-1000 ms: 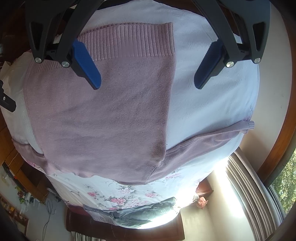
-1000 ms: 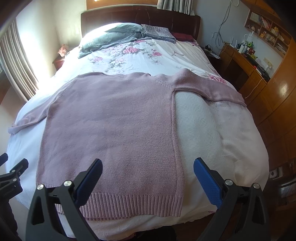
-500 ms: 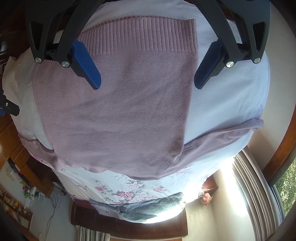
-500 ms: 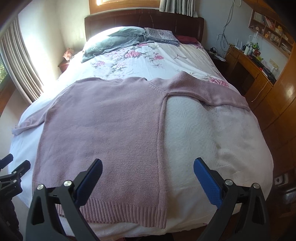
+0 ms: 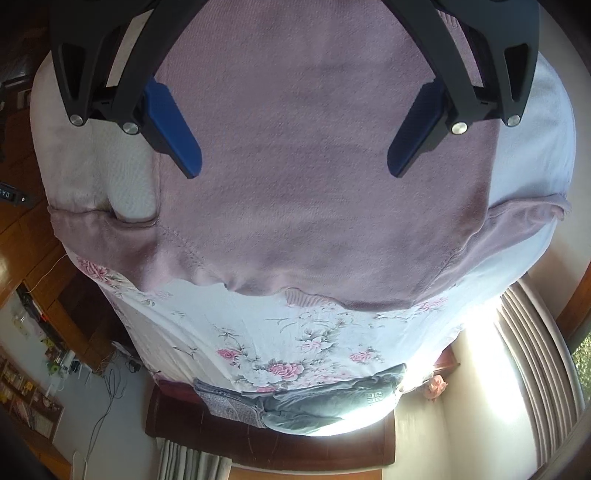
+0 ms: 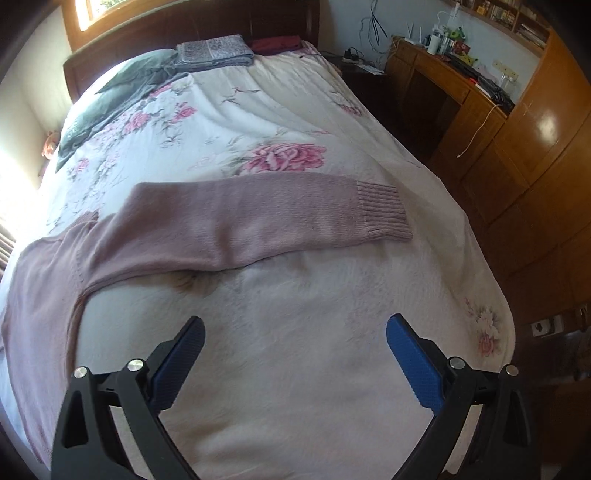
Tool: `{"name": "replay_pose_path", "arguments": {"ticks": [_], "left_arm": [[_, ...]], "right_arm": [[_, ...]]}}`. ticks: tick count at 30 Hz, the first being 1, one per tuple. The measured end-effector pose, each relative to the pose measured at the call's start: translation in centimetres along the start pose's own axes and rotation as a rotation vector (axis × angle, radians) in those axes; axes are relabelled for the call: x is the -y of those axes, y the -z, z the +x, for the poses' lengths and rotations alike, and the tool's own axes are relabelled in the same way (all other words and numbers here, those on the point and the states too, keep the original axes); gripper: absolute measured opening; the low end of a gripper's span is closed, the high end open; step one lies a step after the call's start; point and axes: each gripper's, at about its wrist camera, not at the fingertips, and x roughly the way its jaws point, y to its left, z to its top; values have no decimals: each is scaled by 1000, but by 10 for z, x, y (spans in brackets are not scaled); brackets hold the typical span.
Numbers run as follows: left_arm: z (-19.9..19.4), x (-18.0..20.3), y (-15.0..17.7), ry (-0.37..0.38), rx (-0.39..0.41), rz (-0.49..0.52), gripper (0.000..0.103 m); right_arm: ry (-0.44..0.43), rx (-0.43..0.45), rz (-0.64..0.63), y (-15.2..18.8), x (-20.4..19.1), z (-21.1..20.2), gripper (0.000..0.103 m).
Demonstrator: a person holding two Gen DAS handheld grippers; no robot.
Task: Fold small clothes
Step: 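Grasp the ribbed sweater cuff with the right gripper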
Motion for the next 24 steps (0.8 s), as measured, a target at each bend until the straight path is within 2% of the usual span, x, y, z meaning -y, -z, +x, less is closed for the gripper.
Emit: {"name": "replay_pose_path", "arguments": {"ticks": [5,9,11,16,19,20,22,24], "left_arm": [[39,74,-43,9,-12,34,100],[67,128,-70,11,-12,74,100],[78,146,-80,35,-23,71,100],[93,167,-93,39,-30,65,100],[99,168,-95,18,-34,67,100],[101,166,-95,10,-37,65,100],[105,159,-95,-9,-48,52,100],[111,151,-96,-20,-62,30,100]], "right_arm": [[-16,-80,66,-58,63,57,95],[-56,-143,79,-87,95,94,94],[-57,-165,70,-96,105,110,93],[-141,-256,81,-106,128,151,89],[-194,-320,96,-103,132,172,82],[-223,-331,105,-102,131,177,81],[-228,-323,103,-100,129,181,79],[-229,-313,90,-101,127,181,69]]}}
